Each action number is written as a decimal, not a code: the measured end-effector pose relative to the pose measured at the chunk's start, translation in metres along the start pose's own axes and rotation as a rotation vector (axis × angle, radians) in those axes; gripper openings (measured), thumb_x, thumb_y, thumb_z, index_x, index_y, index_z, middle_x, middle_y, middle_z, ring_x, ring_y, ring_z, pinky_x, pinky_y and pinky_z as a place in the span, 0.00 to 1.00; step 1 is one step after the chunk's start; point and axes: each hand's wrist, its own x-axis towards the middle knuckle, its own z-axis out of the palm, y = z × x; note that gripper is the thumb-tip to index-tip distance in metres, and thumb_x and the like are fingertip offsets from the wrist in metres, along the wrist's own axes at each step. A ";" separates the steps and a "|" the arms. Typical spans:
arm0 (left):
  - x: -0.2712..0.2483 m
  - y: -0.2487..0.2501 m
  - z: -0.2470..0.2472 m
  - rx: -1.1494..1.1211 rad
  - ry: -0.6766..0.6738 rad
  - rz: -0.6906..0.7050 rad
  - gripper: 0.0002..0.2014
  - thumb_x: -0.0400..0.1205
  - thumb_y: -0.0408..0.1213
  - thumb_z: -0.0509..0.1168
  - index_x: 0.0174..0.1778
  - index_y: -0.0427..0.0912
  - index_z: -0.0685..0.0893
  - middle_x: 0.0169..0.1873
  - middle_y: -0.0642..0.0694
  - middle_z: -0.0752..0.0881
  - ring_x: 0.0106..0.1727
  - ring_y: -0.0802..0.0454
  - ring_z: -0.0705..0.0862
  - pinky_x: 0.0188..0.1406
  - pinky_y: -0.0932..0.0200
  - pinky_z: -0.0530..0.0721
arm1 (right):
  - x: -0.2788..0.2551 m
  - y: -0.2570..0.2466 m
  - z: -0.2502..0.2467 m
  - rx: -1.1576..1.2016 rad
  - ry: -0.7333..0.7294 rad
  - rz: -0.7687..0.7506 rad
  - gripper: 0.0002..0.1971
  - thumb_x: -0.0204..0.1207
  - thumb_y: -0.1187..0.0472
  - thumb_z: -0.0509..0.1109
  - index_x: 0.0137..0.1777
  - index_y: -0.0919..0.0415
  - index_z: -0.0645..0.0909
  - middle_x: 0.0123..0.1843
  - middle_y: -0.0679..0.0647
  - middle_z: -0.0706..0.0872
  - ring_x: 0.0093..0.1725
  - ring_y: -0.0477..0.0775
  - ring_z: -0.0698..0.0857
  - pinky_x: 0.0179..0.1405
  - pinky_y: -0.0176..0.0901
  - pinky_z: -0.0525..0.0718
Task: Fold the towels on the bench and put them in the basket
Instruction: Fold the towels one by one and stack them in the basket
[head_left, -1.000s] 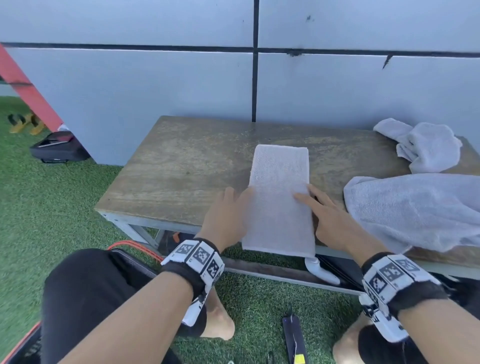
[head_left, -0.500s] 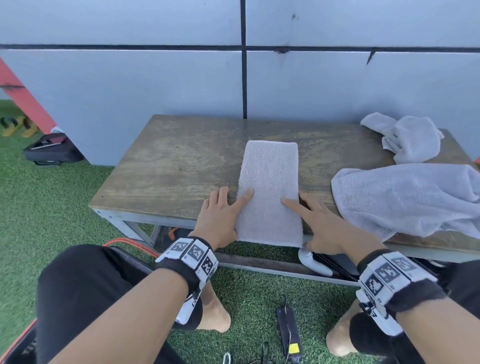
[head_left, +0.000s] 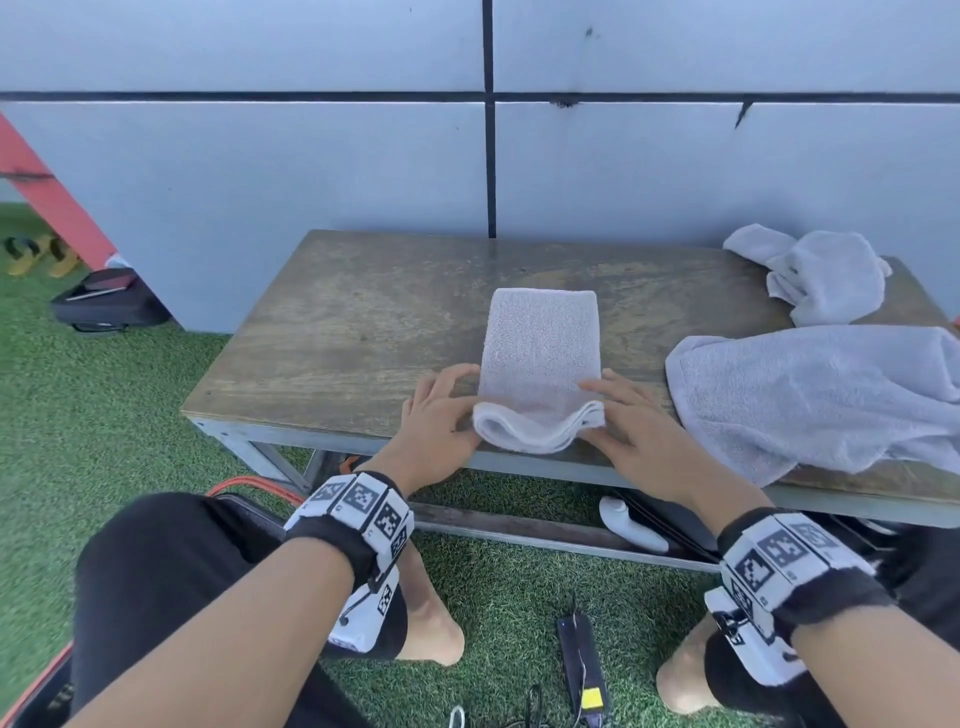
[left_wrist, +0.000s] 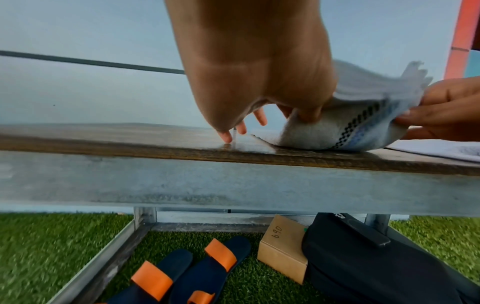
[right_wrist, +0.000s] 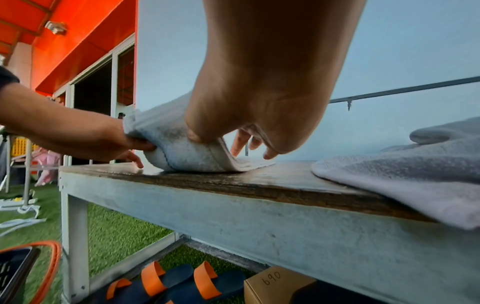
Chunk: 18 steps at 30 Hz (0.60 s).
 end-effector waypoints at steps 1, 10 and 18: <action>-0.001 0.001 0.000 -0.048 0.029 0.027 0.10 0.87 0.44 0.63 0.58 0.59 0.88 0.75 0.67 0.69 0.77 0.54 0.60 0.78 0.40 0.59 | 0.000 -0.002 0.000 0.053 0.018 -0.007 0.14 0.84 0.43 0.61 0.56 0.47 0.84 0.73 0.40 0.80 0.77 0.45 0.72 0.78 0.50 0.68; -0.003 0.019 -0.002 -0.447 0.210 -0.071 0.23 0.90 0.54 0.55 0.31 0.47 0.62 0.21 0.55 0.64 0.22 0.56 0.62 0.22 0.64 0.59 | 0.012 -0.018 -0.002 0.186 0.191 0.078 0.10 0.88 0.46 0.58 0.46 0.28 0.73 0.25 0.32 0.77 0.26 0.38 0.73 0.29 0.30 0.69; 0.039 0.017 0.002 -0.226 0.152 -0.314 0.24 0.90 0.51 0.54 0.28 0.45 0.66 0.23 0.51 0.71 0.24 0.53 0.70 0.25 0.58 0.64 | 0.047 -0.009 0.005 0.066 0.115 0.377 0.24 0.86 0.44 0.61 0.34 0.62 0.72 0.30 0.53 0.78 0.28 0.51 0.75 0.28 0.44 0.67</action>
